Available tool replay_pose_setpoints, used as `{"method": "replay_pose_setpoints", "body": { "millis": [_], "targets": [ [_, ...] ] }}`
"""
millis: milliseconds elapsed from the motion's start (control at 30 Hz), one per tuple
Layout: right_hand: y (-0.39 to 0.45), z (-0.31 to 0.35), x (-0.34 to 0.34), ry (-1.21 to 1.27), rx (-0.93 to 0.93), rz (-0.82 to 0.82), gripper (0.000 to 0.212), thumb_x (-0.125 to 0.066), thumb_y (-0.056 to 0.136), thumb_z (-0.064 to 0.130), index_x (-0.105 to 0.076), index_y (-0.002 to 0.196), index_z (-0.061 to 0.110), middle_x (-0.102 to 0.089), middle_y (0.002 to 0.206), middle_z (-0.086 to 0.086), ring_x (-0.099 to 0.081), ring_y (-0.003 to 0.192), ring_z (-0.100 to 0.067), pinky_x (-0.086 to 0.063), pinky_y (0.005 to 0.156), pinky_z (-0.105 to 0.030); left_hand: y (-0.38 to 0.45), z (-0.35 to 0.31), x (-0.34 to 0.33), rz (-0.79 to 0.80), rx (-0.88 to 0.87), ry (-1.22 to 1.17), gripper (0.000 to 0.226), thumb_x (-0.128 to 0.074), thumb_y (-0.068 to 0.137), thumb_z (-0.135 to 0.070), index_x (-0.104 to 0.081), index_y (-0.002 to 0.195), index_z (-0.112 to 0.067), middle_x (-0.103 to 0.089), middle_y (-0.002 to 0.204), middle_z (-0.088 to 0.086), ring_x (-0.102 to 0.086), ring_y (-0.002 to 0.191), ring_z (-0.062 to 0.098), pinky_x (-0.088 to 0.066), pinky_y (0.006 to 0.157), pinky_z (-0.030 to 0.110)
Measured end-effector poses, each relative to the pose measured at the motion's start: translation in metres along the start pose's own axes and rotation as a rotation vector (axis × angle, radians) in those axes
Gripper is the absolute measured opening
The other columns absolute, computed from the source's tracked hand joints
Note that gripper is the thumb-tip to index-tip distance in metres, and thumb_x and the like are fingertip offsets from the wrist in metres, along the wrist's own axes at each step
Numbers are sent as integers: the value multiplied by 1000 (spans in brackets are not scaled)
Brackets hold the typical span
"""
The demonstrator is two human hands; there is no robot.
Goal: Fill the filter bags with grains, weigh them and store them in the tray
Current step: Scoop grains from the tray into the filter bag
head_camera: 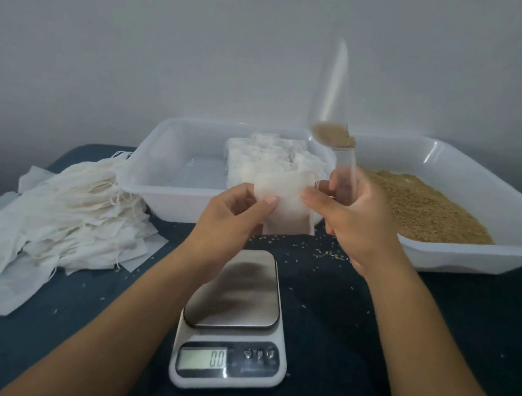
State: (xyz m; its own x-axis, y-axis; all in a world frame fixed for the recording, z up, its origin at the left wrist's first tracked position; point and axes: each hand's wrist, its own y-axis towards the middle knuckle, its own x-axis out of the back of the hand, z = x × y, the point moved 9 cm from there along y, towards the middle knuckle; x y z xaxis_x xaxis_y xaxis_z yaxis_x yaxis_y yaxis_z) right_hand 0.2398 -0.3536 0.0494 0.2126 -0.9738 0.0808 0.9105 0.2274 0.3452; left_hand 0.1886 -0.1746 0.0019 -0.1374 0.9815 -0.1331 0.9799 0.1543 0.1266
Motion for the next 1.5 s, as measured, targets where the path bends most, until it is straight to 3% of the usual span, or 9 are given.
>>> {"method": "replay_pose_setpoints", "body": {
  "millis": [300, 533, 867, 1000, 1133, 1267, 1367, 1433, 1500],
  "targets": [
    [2, -23, 12, 38, -191, -112, 30, -82, 86, 20, -53, 81, 21, -62, 61, 10, -41, 43, -7, -38, 43, -20, 3, -11, -2, -21, -52, 133, 20, -74, 87, -38, -70, 76, -21, -66, 76, 1, -55, 74, 24, -47, 75, 44],
    [4, -34, 41, 174, -335, -251, 25, -84, 83, 20, -64, 98, 17, -78, 101, -9, -44, 44, -2, -39, 42, -17, -2, -14, 15, -57, -61, 146, 26, -73, 91, -35, -69, 87, -10, -70, 85, 5, -60, 78, 24, -52, 79, 52],
    [11, -19, 142, -706, -362, -360, 21, -71, 90, 38, -72, 98, 19, -72, 80, -2, -68, 67, -16, -43, 63, -31, -17, -18, 47, -62, -53, 70, 16, -73, 88, -36, -75, 89, -20, -71, 97, 9, -65, 88, 26, -52, 87, 55],
    [14, -21, 132, -974, -464, -234, 27, -71, 92, 37, -72, 112, 18, -67, 98, -6, -57, 90, -29, -41, 81, -37, -20, -12, 59, -82, -40, 38, 16, -74, 87, -36, -76, 90, -20, -71, 95, 6, -67, 86, 19, -56, 80, 37],
    [16, -20, 117, -1109, -443, -146, 47, -69, 93, 41, -72, 109, -4, -69, 122, -22, -61, 97, -42, -49, 94, -46, -27, -5, 67, -96, -28, 21, 18, -72, 89, -36, -76, 94, -19, -72, 101, 9, -66, 93, 24, -51, 99, 61],
    [12, -23, 111, -1176, -453, -90, 49, -66, 97, 41, -64, 136, 11, -60, 145, -13, -56, 126, -37, -42, 107, -46, -33, -4, 67, -102, -34, 51, 10, -73, 88, -37, -76, 88, -27, -73, 97, 4, -67, 92, 21, -51, 100, 59],
    [7, 2, 104, -1089, -206, -298, 47, -63, 97, 40, -60, 139, 18, -63, 140, -8, -57, 127, -32, -44, 107, -48, -34, -6, 66, -98, -66, 86, 9, -71, 89, -37, -75, 86, -30, -73, 92, -2, -68, 85, 13, -59, 83, 39],
    [-6, 35, 80, -859, 144, -449, 37, -61, 96, 42, -66, 129, 24, -71, 119, 5, -66, 107, -8, -51, 98, -28, -34, -9, 63, -85, -89, 88, 9, -69, 91, -35, -74, 85, -32, -72, 88, -7, -66, 80, 8, -53, 72, 23],
    [-13, 41, 36, -571, 275, -268, 32, -63, 92, 49, -69, 119, 33, -73, 98, 18, -66, 87, 6, -51, 80, -12, -36, -10, 60, -68, -103, 79, 11, -68, 92, -32, -75, 84, -33, -71, 84, -10, -64, 75, 4, -50, 67, 16]
  ]
}}
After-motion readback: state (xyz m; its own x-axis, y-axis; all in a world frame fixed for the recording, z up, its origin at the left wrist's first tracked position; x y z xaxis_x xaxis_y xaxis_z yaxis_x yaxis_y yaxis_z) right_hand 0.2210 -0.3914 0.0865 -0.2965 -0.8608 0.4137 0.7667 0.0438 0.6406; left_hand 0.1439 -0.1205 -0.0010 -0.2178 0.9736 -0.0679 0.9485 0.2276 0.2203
